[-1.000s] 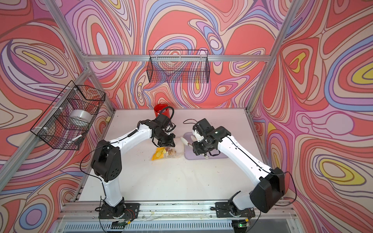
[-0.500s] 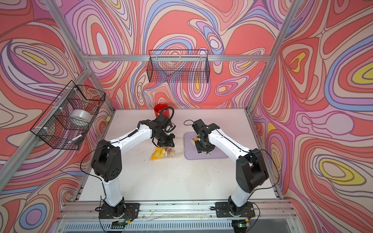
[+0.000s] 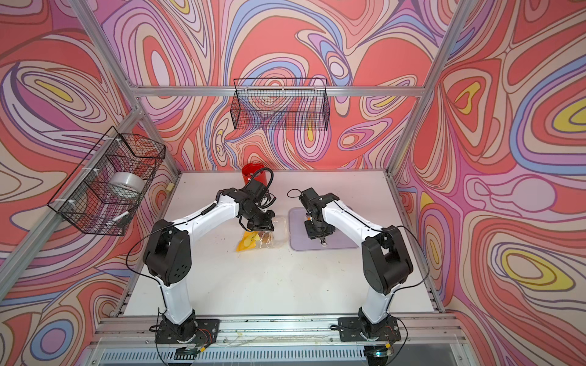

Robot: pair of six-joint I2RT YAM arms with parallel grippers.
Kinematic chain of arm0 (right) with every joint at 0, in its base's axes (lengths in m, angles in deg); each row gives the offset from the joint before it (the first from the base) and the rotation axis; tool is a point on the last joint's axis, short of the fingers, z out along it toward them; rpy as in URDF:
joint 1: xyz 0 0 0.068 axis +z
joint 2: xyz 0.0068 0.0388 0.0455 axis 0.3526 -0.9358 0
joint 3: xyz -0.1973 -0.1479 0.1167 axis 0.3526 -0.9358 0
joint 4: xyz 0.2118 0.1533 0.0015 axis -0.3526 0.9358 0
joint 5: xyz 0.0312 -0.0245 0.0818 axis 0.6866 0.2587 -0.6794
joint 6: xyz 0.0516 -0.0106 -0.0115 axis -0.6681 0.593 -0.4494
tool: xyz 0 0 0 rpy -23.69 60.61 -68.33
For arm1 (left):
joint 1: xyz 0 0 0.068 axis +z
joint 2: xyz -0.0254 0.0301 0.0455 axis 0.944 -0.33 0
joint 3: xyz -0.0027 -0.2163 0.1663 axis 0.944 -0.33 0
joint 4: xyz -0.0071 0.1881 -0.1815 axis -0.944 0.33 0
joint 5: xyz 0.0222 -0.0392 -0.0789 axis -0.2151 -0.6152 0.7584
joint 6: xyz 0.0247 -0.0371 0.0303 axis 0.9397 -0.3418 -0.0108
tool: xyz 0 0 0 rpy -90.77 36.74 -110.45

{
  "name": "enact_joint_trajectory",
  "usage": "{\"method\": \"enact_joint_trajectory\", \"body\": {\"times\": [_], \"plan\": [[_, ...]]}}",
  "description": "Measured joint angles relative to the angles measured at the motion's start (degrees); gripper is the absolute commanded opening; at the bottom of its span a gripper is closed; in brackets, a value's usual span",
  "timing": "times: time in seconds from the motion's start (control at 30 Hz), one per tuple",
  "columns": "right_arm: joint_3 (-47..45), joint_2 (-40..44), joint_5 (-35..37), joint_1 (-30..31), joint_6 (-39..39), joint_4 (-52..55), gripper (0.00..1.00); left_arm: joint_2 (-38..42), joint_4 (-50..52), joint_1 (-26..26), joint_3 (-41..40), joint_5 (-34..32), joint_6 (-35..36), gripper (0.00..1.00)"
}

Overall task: Put the cookies into a resealable bag to prevent moisture
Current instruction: Pick up the cookie from the tray, then place the cookie in the ziploc bag.

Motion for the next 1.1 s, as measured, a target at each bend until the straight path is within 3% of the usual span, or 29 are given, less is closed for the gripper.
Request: {"method": "enact_joint_trajectory", "body": {"times": [0.43,0.67,1.1], "plan": [[-0.2,14.1,-2.9,0.0,1.7,4.2,0.40,-1.3,-0.3,0.0,0.0,2.1,0.0,0.00],[-2.5,18.2,-13.1,0.6,3.9,4.0,0.40,-1.5,-0.5,-0.1,0.0,3.2,0.0,0.00],[-6.1,15.6,-22.8,3.4,4.7,0.3,0.41,-1.4,-0.5,-0.1,0.0,5.2,0.0,0.00]]}}
